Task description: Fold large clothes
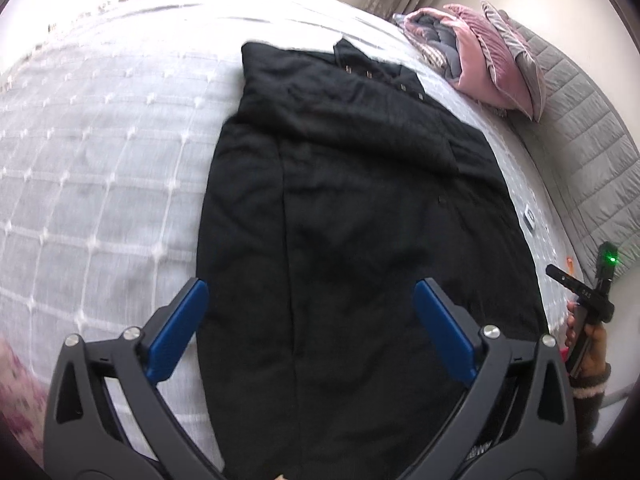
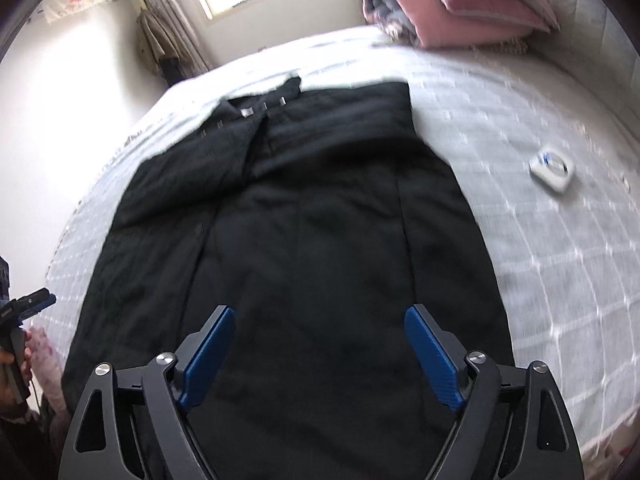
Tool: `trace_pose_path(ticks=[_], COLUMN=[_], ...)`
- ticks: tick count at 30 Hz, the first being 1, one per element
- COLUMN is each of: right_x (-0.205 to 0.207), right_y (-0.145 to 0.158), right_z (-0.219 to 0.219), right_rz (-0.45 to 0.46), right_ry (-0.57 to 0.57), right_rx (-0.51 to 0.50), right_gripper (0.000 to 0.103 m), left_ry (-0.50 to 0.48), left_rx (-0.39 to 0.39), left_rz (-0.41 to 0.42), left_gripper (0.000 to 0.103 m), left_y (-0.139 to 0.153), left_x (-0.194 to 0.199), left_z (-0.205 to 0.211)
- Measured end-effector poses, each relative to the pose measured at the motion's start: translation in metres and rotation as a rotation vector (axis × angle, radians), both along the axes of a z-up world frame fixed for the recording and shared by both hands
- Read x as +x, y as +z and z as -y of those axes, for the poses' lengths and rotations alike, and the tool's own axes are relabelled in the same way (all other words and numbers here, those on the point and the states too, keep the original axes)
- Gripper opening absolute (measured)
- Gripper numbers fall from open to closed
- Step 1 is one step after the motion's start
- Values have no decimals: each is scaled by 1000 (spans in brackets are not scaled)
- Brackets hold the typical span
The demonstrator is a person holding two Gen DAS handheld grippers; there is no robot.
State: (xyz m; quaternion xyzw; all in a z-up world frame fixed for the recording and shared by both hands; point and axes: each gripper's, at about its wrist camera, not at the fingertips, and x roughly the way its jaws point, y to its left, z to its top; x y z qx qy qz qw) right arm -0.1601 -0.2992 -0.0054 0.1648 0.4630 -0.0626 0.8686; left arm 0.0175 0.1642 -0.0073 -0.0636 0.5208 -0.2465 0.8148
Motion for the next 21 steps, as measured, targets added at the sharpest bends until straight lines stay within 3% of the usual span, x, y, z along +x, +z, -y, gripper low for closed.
trace_pose_path(ticks=[4,9,16,21], right_x=[-25,-58,-96,-109], right_y=[-11,-23,-38,-61], right_z=[10,35,75,87], right_rz=[-27,-31,-48,-85], right_ry=[9,-32,-102,-112], right_rx=[31,88,108,192], right_gripper=[92,92,92,92], left_ry=[-22,-47,-100,-113], left_rx=[6,74,58,68], left_rz=[-75,-130,-207,-260], left_gripper=[102,102,102,102], left_y=[-16,-32,-58,-82], left_x=[-14,-25,-39,-43], left_z=[-10,-15,-19,-21])
